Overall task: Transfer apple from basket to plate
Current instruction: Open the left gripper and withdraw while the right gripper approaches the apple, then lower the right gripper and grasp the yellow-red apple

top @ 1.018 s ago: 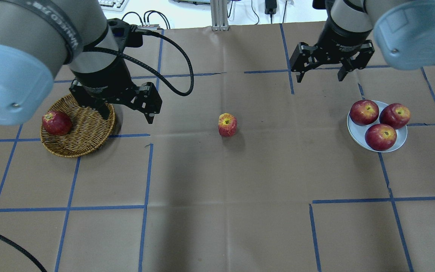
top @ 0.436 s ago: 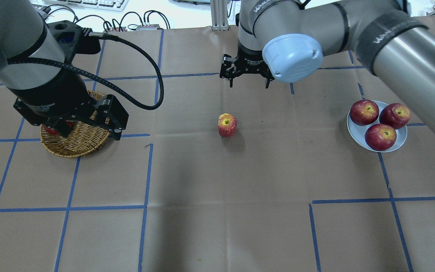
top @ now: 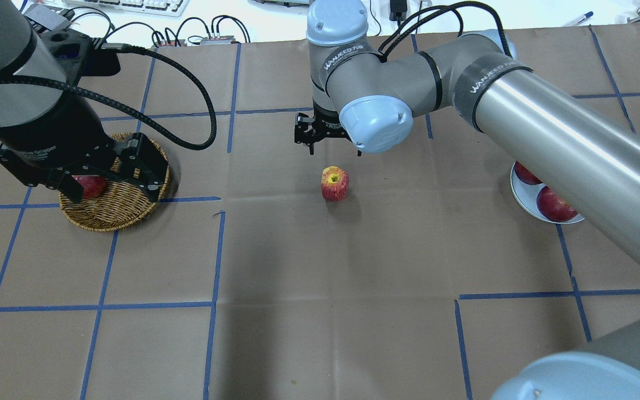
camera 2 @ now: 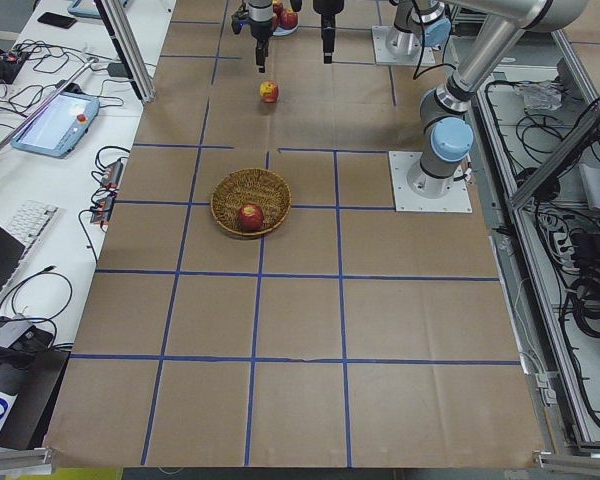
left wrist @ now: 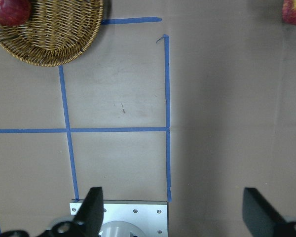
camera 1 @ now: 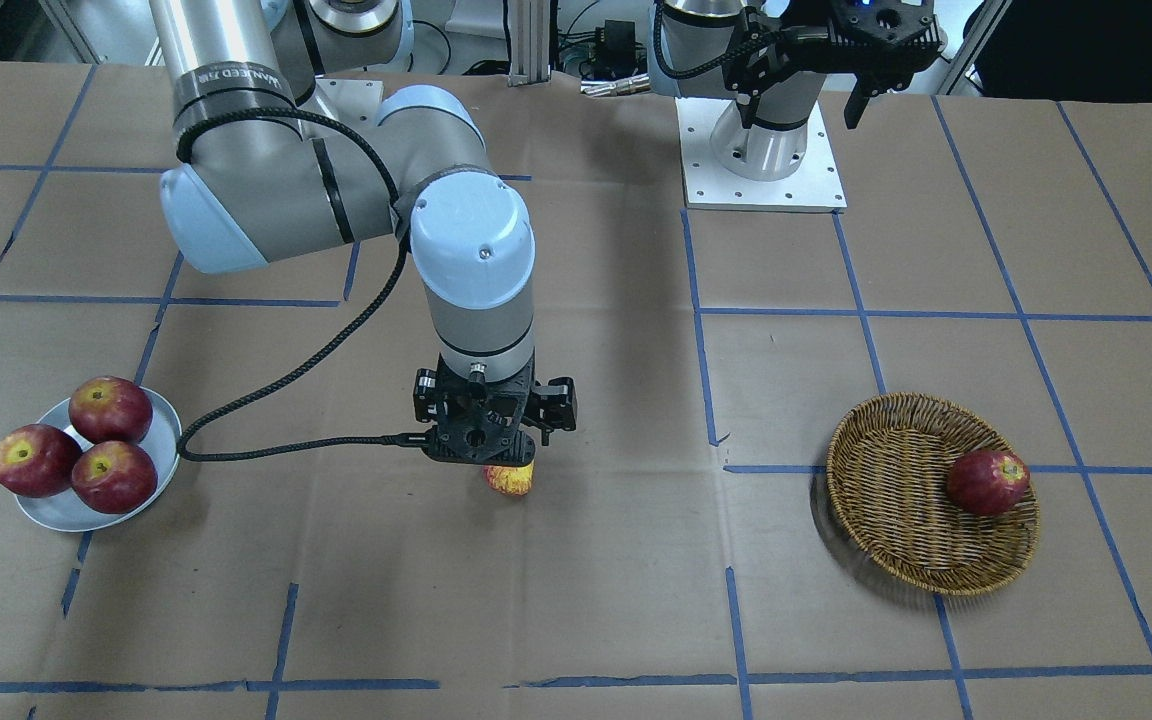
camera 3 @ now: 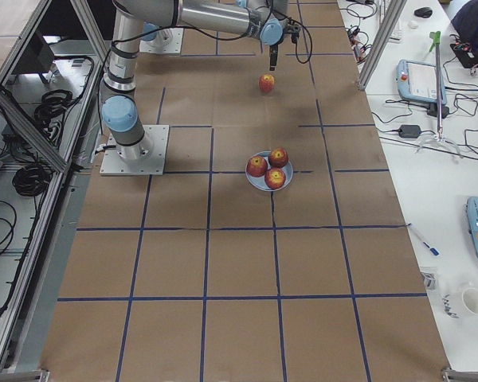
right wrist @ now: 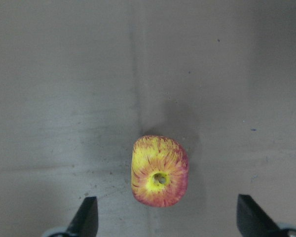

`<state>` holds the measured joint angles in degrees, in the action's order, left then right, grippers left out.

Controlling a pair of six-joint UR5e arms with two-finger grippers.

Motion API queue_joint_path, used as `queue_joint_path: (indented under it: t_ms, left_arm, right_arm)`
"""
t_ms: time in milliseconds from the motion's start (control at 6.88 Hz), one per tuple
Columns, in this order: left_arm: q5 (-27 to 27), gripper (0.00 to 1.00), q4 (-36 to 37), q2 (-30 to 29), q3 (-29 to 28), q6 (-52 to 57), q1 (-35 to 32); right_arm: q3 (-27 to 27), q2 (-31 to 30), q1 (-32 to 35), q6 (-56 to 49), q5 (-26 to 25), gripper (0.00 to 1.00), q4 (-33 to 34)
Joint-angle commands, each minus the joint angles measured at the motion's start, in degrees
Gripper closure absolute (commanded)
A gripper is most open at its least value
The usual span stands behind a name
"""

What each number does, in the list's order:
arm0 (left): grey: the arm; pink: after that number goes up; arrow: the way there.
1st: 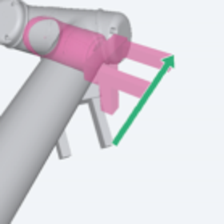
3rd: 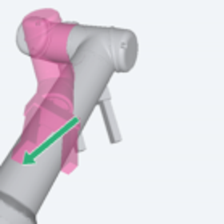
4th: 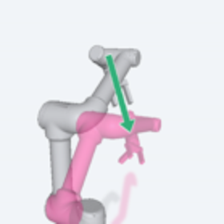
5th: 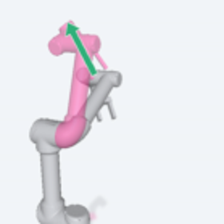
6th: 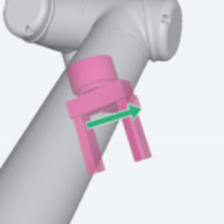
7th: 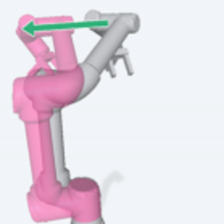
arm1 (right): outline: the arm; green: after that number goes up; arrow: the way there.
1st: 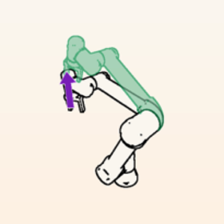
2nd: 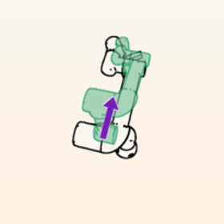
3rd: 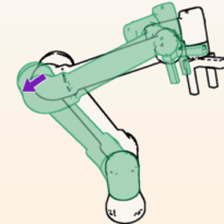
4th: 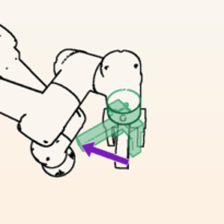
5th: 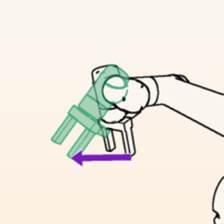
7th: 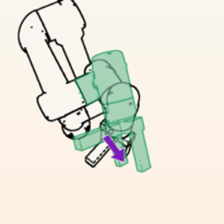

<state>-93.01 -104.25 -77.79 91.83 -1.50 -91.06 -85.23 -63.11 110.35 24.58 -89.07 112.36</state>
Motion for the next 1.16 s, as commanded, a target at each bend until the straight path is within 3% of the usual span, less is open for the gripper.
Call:
queue_joint_path:
  t_ms: [0, 291, 436, 727, 1018]
  left_arm:
    - [0.02, 0.01, -0.96, -0.69, 0.11, 0.0, 2.36]
    - [0.46, 0.01, -0.7, 0.0, -0.07, 0.0, 4.48]
    - [0.38, 0.01, -0.26, -0.34, -0.59, -0.08, 4.49]
    - [-0.06, 0.01, 0.89, -0.44, -0.69, 0.0, 4.49]
    - [-0.06, 0.01, 3.33, -1.65, 0.37, 0.09, 4.58]
  right_arm:
    - [-4.3, 1.59, 0.22, -0.32, 0.13, 0.0, 2.49]
    - [-7.57, 5.26, 0.22, -0.06, 0.13, 0.0, 15.12]
    - [-7.67, 6.76, 0.22, -0.06, 0.04, 0.0, 16.65]
    - [-7.67, 6.6, 0.22, -0.15, -0.13, 0.3, 16.49]
    - [-7.5, 5.81, 0.04, -0.06, -0.05, 0.4, 15.7]
